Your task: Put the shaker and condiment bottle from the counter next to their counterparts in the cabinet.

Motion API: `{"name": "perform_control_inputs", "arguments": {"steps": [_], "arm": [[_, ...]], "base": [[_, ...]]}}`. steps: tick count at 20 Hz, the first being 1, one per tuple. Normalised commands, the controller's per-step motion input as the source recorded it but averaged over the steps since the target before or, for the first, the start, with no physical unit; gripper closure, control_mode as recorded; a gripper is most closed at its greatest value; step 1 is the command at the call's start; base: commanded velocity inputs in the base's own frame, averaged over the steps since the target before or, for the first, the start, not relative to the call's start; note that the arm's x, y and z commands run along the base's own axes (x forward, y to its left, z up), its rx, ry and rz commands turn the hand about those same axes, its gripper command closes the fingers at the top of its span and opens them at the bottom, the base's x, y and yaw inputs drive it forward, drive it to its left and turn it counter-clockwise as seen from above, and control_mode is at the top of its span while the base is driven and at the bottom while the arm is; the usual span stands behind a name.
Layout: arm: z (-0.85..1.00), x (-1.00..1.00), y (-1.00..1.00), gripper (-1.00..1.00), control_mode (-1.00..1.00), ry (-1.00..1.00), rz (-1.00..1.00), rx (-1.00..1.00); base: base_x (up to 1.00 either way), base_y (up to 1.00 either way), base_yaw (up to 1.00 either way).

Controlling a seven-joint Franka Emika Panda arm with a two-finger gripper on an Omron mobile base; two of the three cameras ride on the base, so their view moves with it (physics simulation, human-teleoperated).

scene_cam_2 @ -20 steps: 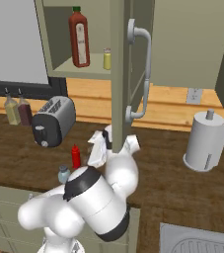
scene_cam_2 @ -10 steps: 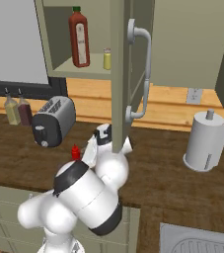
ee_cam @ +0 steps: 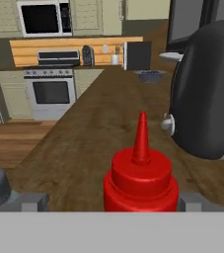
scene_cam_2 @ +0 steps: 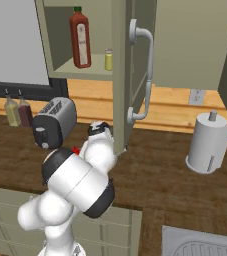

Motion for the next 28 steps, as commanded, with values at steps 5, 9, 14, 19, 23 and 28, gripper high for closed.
{"name": "perform_control_inputs", "arguments": {"steps": [5,9,14,19,23,28], "arm": [[0.0,0.15,0.14,1.0,-1.0,0.0,-0.01,0.0],[0.0,0.03,0.12,1.0,-1.0,0.01,0.0,0.0],[0.45,-0.02,0.18,1.0,-1.0,-0.12,-0.12,0.03],[0.8,-0.06,0.58,1.0,-1.0,-0.24,-0.38,0.0],[0.92,-0.19,0.53,1.0,-1.0,-0.22,-0.42,0.0],[1.0,0.0,0.03,1.0,-1.0,-0.02,-0.53,-0.02]], "base": [[0.0,0.0,0.0],[0.0,0.0,0.0],[0.0,0.0,0.0],[0.0,0.0,0.0],[0.0,0.0,0.0],[0.0,0.0,0.0]]}}
